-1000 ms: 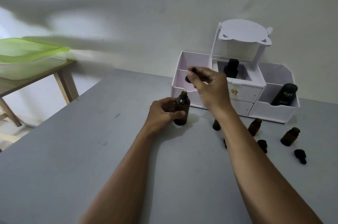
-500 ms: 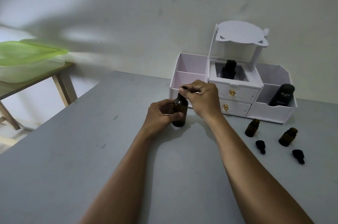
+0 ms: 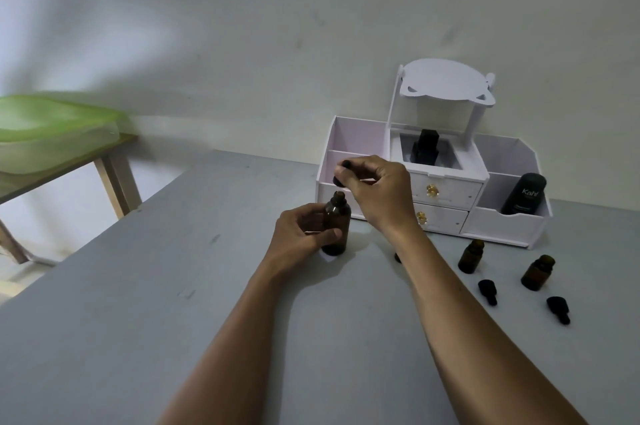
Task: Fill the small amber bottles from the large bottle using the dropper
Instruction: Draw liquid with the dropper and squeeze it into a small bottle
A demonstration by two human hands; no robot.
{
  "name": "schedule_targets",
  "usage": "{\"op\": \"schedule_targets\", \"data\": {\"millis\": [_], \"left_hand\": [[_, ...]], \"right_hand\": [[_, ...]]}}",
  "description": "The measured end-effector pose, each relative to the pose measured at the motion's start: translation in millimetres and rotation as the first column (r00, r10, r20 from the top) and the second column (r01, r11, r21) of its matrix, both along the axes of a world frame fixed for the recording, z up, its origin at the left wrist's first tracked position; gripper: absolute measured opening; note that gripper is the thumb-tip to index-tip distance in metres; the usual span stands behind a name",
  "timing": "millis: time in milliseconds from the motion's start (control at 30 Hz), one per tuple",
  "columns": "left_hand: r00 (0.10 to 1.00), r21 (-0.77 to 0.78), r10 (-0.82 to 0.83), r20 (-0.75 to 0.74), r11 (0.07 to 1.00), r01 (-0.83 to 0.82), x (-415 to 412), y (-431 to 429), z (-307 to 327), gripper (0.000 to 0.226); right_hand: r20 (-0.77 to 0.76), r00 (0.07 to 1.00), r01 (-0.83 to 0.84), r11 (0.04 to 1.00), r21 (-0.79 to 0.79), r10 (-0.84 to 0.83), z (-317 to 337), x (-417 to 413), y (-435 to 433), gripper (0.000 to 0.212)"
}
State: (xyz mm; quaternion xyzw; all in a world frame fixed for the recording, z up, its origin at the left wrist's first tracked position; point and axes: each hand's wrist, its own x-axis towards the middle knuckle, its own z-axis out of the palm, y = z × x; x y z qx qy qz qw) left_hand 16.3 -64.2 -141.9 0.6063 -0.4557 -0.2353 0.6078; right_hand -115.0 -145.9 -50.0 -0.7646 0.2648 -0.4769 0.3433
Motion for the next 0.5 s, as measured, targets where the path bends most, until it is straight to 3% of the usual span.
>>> {"op": "schedule_targets", "data": {"millis": [133,200,267,333,400,500], "left_hand": [[0.999,-0.05,0.02,0.031,0.999,-0.019,-6,3,4,0.069],[0.971,-0.175,0.196,0.136,0.97,-0.171,-15,5,10,0.075],[0.884,-0.367,0.421,0.205,0.87,-0.329,-27,8,18,0.067],[0.807,-0.537,0.546,0.225,0.761,-0.365,-47,11,29,0.049],[0.827,-0.614,0.505,0.248,0.742,-0.269,-75,13,35,0.028],[0.907,-0.479,0.291,0.304,0.87,-0.118,-113,7,31,0.02]], "right_hand": [[0.078,0.996,-0.039,0.999,-0.037,0.042,35,-4,0,0.017],[0.174,0.983,-0.045,0.998,-0.053,0.054,58,-11,-1,0.017],[0.307,0.949,-0.059,0.997,-0.053,0.073,79,-23,1,0.011],[0.403,0.912,-0.067,0.997,-0.036,0.076,93,-42,1,0.004],[0.421,0.905,-0.06,0.998,-0.02,0.063,99,-65,-1,0.008],[0.377,0.925,-0.056,0.998,0.005,0.05,94,-98,-12,0.01]]}}
